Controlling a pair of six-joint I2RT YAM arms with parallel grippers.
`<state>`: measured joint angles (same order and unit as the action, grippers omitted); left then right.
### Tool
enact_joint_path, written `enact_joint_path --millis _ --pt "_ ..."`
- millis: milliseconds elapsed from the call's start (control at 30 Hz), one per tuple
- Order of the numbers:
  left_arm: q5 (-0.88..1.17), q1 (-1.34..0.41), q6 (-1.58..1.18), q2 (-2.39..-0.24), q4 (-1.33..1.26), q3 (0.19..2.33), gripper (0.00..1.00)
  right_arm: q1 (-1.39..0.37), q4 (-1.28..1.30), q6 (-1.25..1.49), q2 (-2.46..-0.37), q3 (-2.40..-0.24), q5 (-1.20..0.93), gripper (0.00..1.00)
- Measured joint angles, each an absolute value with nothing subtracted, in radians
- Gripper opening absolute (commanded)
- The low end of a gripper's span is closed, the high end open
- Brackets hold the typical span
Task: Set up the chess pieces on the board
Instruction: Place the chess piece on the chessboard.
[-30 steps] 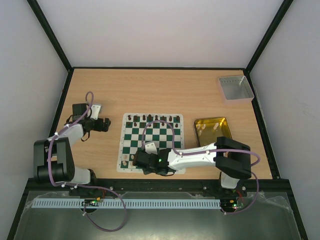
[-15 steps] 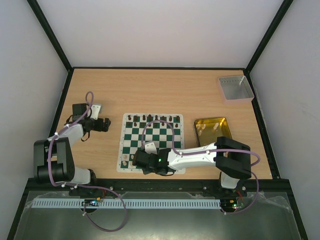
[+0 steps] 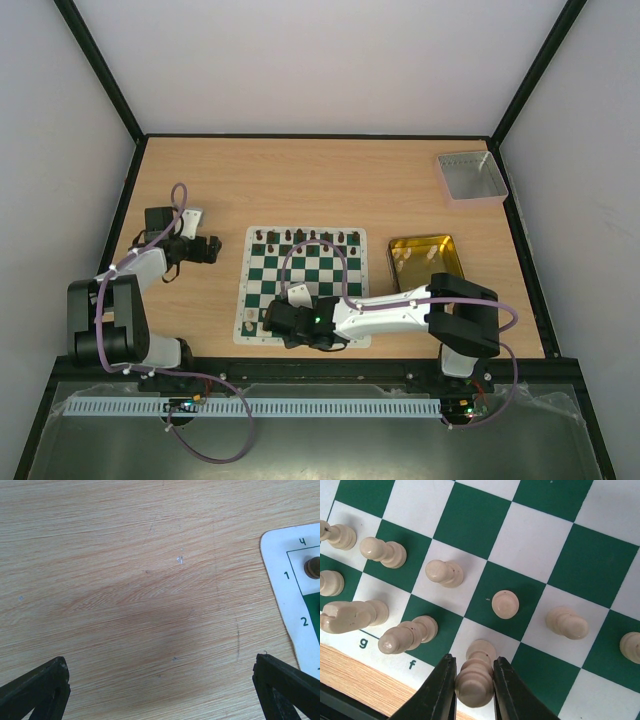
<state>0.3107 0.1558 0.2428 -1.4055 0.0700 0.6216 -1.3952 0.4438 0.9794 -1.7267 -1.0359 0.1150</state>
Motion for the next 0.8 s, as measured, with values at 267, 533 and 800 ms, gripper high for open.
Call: enact_joint_path --millis 267,533,800 --pt "0.311 0.156 0.243 -1.406 0.070 0.622 0.99 -1.395 0.454 0.975 -1.729 -1.040 0.115 0.23" --pt "0.311 0.156 0.243 -1.406 0.070 0.622 0.99 -1.395 0.461 0.970 -1.729 -1.041 0.112 0.30" --pt "0.311 0.156 0.243 -1.406 0.070 0.622 1.00 -1.395 0.461 0.970 -1.729 -1.058 0.109 0.34"
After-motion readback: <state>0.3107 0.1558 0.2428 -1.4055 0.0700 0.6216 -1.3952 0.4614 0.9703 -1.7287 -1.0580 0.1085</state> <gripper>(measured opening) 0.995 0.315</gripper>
